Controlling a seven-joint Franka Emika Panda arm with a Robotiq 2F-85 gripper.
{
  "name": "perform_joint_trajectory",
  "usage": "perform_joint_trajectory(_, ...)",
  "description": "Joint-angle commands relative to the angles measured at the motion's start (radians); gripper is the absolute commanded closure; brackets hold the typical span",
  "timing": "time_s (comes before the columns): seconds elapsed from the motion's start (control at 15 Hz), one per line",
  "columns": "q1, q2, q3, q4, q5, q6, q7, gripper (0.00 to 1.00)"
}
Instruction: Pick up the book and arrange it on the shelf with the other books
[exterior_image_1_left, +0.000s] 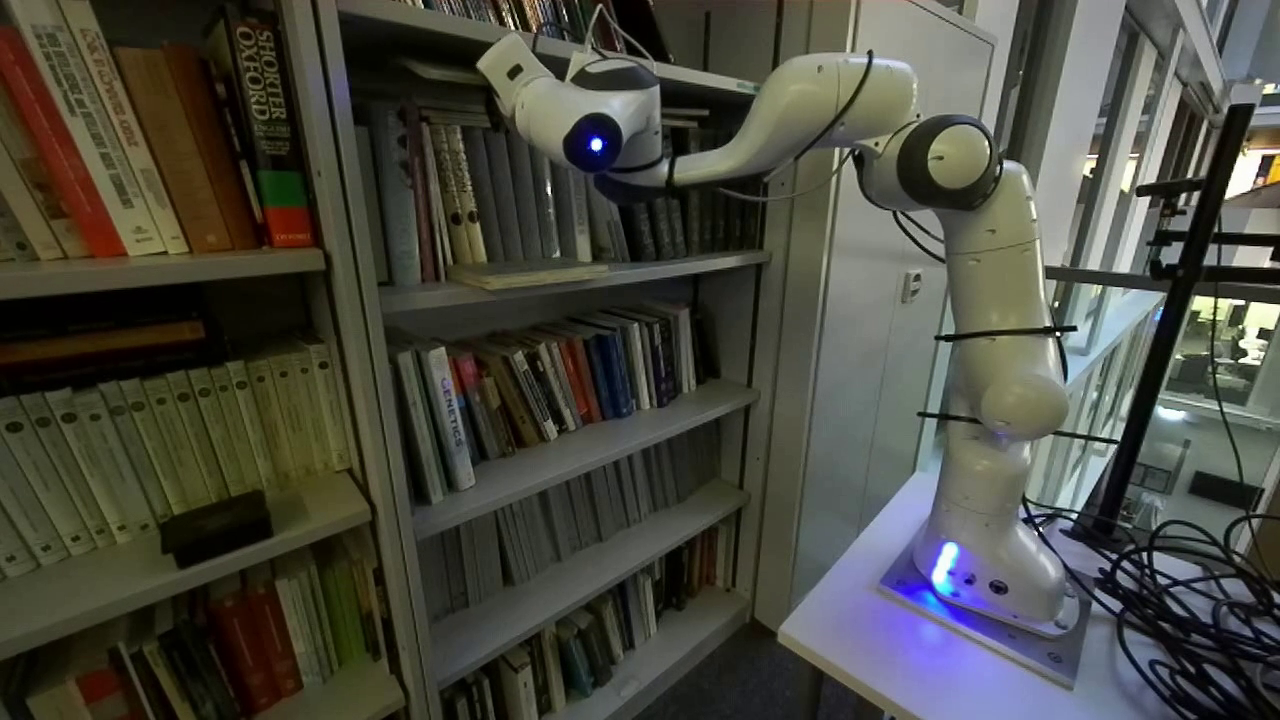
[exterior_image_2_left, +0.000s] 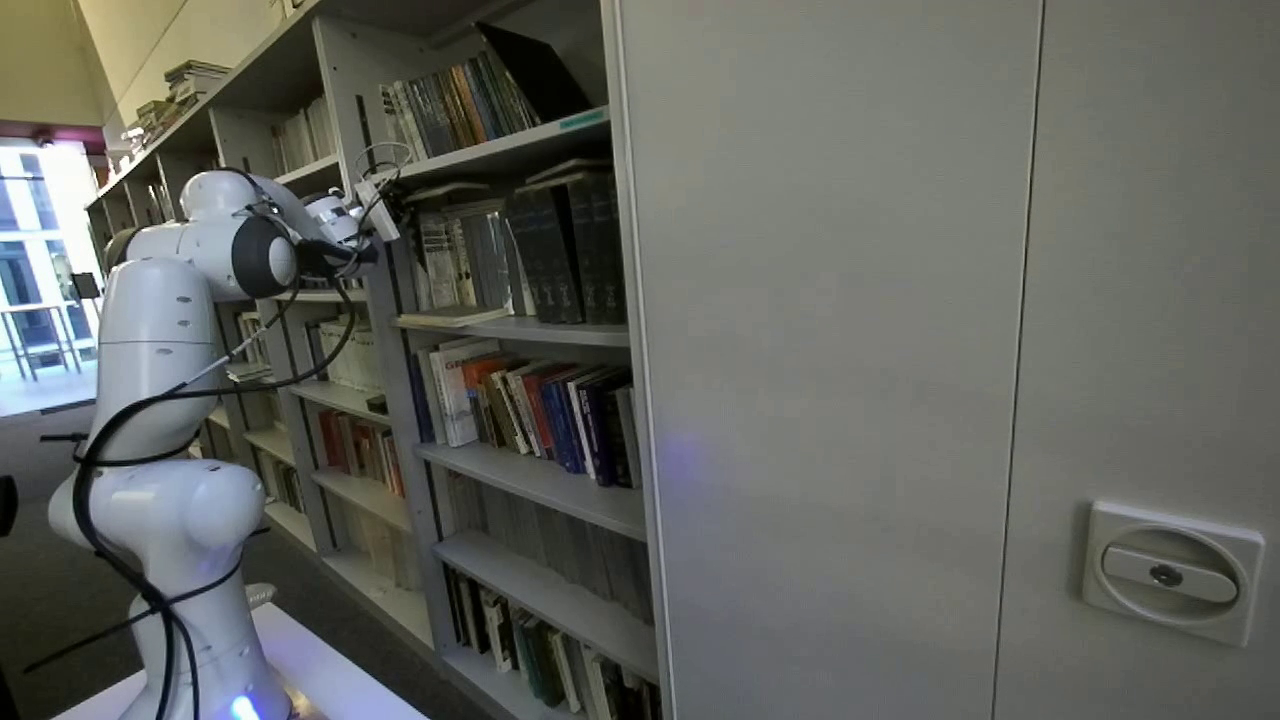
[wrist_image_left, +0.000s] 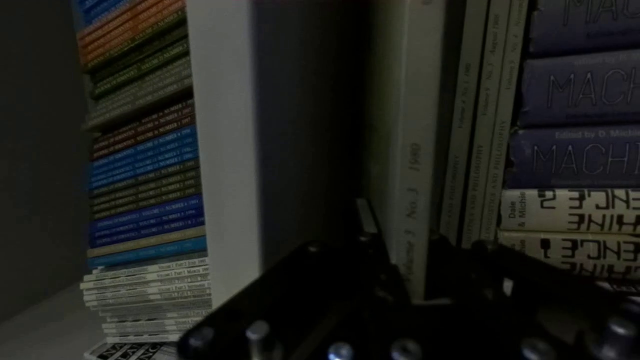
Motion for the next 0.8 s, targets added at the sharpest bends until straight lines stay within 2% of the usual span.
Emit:
perform_joint_trajectory(0.0, 0.001, 0.018, -0.007, 0.074, 0.081, 0.049, -0.098, 0.97)
perform_joint_trajectory(0.4, 0.006, 0.02, -0.016, 0.085, 0.181, 0.039, -0.18, 0.97)
perform_joint_trajectory(0.73, 0.009, 0.049, -0.037, 0.111, 0.164, 0.014, -0.159, 0.97)
